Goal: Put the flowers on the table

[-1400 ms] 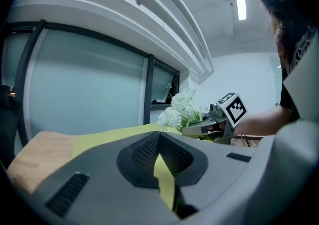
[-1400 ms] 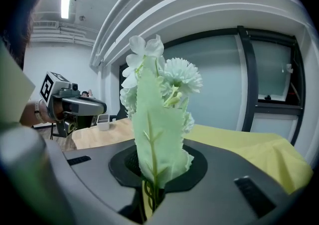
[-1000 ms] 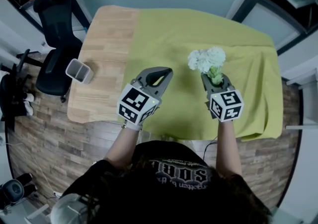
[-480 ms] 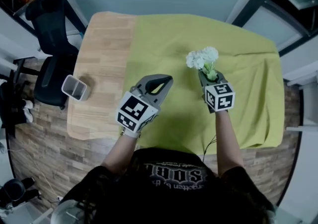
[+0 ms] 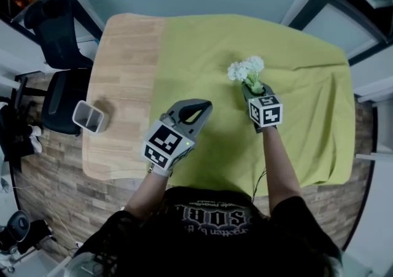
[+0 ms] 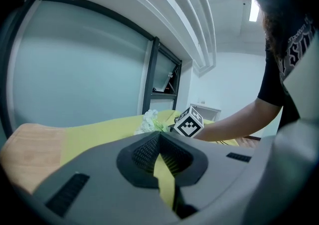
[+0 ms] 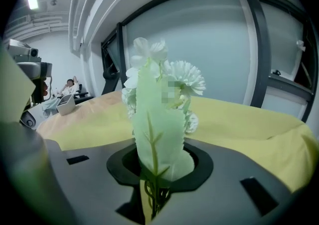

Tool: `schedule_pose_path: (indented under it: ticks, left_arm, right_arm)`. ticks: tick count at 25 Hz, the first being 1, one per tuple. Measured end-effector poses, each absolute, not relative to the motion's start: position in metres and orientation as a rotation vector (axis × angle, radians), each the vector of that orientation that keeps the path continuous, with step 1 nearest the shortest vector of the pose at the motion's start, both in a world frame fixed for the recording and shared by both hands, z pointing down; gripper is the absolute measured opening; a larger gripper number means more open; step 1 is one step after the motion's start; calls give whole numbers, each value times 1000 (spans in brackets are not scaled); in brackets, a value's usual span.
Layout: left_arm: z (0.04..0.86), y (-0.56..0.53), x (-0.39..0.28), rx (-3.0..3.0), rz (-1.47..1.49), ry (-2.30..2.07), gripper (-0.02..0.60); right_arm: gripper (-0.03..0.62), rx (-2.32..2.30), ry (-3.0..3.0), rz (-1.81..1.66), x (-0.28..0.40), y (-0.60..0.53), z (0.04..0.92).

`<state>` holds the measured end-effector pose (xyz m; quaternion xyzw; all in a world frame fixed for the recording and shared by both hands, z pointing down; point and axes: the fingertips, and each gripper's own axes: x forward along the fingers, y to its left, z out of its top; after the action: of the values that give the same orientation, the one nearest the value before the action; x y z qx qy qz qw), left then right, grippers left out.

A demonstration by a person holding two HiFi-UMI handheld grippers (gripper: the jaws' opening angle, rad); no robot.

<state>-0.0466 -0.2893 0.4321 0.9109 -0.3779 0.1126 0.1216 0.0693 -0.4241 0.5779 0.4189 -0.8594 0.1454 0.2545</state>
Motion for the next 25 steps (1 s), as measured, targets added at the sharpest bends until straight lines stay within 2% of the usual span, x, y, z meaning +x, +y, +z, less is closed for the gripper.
schedule_pose_path:
  ticks: [4, 7, 10, 12, 25]
  left_arm:
    - [435, -293, -43, 2659, 336, -1089, -2]
    - [437, -293, -42, 2654, 332, -1073, -2]
    - [438, -291, -40, 2652, 340, -1047, -2]
    - [437, -291, -38, 2667, 327, -1042, -2]
    - [425, -285, -21, 2722, 340, -1004, -2]
  right_arm:
    - [108, 1102, -2294, 441, 70, -425, 594]
    - [149, 1098, -2274, 453, 73, -425, 599]
    - [250, 1107, -2257, 443, 76, -427, 601]
    - [284, 1096, -2261, 444, 76, -426, 601]
    - [299, 1132, -2370, 341, 90, -401, 530]
